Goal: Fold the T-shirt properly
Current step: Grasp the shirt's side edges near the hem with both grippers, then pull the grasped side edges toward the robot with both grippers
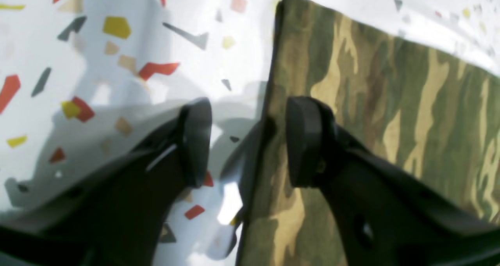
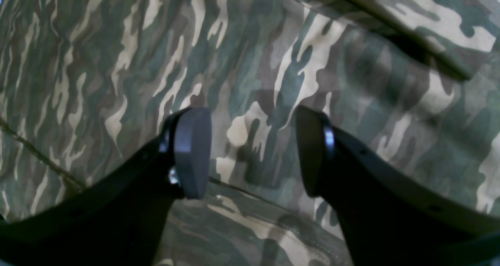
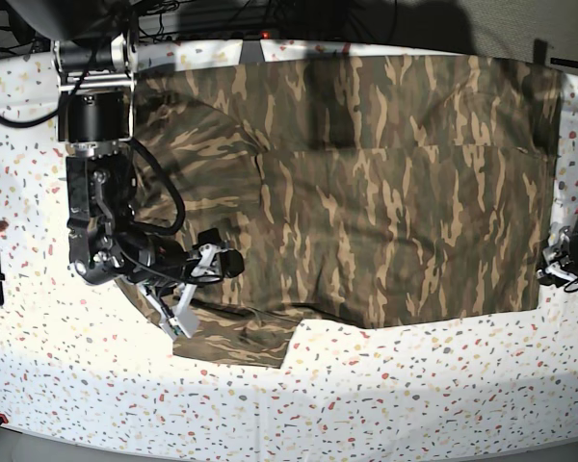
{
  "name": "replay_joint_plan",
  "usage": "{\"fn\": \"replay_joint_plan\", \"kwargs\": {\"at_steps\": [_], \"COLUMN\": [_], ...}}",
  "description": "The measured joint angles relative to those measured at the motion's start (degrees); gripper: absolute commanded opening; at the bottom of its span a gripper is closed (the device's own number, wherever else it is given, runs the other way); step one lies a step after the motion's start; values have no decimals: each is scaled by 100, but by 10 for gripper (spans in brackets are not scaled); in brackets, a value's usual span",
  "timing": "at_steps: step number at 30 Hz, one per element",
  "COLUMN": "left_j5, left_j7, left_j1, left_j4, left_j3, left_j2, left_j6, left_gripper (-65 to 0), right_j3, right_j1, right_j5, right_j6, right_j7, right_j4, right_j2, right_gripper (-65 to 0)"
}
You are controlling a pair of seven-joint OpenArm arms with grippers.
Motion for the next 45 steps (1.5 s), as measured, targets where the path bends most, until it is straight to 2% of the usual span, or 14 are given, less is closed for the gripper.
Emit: {"fn": "replay_joint_plan", "kwargs": {"at_steps": [3,7,15,17,27,29,33,35,41,45], "left_j5": [-221,-741,-896,-1156,-1213,-1209,-1198,-1196,-1198,-1198], "left_j7": [68,372,474,481,24,-103,-153,-245,-282,-282], "left_j1": [0,-28,-94,-85,-44,-15,-15,-15,-15,-15], "left_j4": [-50,-55,-55,-70,-92,-92,-92,-92,-92,-92], "left_j3": [0,0,0,0,2,2,7,7,7,7], "left_j2": [50,90,216,216,238,251,251,251,251,251], "left_j6": [-424,-734,-883,-883,-883,-883,-885,-885,-885,-885], "left_gripper": [-349,-349,-349,-349,-351,-390,-569,-630,-637,-637], "right_j3": [0,0,0,0,0,0,0,0,0,2], "right_j1": [0,0,0,0,0,0,0,0,0,0], "right_j5": [57,59,61,61,61,61,61,59,61,-212], "right_j6": [0,2,20,22,22,22,22,22,22,28], "right_j7": [13,15,15,15,15,15,15,20,20,424], "right_j4": [0,0,0,0,0,0,0,0,0,0], "right_j2": [2,0,0,0,2,2,0,2,2,2], "right_gripper": [-321,-321,-321,-321,-321,-321,-321,-321,-321,-321]}}
